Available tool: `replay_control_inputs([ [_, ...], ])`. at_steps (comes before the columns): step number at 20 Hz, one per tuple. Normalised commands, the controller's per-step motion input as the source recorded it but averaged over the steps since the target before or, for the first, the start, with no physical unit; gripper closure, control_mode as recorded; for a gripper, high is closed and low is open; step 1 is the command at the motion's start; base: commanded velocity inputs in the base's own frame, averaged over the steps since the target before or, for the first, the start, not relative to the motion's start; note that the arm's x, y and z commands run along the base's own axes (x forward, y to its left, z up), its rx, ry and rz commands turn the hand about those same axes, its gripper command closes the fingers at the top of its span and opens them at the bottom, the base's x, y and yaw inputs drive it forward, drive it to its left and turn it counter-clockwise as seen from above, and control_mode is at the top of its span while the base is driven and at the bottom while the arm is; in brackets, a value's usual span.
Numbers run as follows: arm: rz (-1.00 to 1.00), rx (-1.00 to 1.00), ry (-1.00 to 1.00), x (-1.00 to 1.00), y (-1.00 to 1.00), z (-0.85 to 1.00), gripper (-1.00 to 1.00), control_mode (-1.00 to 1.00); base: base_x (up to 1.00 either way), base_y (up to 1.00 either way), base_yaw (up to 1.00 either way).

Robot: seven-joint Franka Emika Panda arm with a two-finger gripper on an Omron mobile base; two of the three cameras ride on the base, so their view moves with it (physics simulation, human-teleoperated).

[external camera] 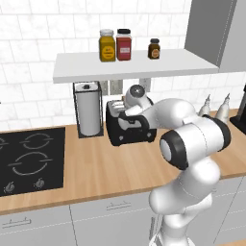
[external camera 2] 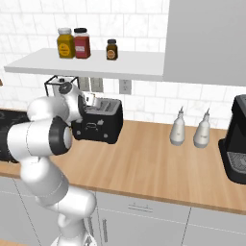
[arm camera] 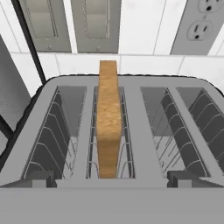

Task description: Start the toaster. Once the lever pops up, take the bread to the plate on the dining counter.

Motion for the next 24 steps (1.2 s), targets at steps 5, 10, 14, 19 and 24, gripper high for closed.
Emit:
replay_control_inputs([
  [5, 0.00, 0.00, -0.01, 0.27, 0.00, -0.10, -1.00, -1.00, 0.00, 0.00, 0.00],
  [10, 0.00, 0.00, -0.01, 0.27, 0.00, -0.12, -1.00, -1.00, 0.00, 0.00, 0.00],
  [14, 0.00, 0.00, 0.00, 0.25, 0.00, -0.14, -1.00, -1.00, 0.00, 0.00, 0.00],
  [19, 0.00, 0.00, -0.01, 0.23, 0.00, -0.08, -1.00, -1.00, 0.00, 0.00, 0.00],
  [24, 0.00, 0.00, -0.04, 0.15, 0.00, -0.03, -1.00, -1.00, 0.00, 0.00, 0.00],
])
